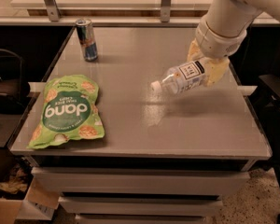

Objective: Move blue plastic bottle near redbull can

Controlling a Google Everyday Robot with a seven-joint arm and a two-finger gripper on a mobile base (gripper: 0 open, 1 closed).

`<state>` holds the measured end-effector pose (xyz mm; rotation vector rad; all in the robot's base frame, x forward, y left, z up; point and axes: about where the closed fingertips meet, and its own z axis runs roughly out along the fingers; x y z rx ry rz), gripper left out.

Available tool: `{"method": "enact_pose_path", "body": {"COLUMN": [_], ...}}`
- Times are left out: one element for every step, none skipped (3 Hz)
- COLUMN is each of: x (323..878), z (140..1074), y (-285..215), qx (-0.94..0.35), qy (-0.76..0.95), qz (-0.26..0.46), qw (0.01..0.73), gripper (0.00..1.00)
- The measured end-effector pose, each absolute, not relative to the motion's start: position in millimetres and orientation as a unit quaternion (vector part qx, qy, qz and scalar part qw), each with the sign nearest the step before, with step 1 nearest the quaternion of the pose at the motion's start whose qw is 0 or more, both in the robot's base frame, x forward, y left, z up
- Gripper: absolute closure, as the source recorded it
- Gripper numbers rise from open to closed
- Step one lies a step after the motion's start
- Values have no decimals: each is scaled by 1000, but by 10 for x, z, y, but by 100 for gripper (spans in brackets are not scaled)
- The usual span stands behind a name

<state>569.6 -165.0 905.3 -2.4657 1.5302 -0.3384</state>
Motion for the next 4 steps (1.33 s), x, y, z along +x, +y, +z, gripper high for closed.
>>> {"method": "enact_pose_path", "body": {"x": [5953, 6147, 6352, 6611], "z": [9123, 9108, 9091, 9079], "y": [-1321, -938, -580, -301], "qx": [-864, -885, -896, -902], "qy": [469, 424, 394, 377], "qz": [-118, -118, -120, -119], "qw": [136, 153, 168, 176], "gripper": [100, 100, 100, 100]}}
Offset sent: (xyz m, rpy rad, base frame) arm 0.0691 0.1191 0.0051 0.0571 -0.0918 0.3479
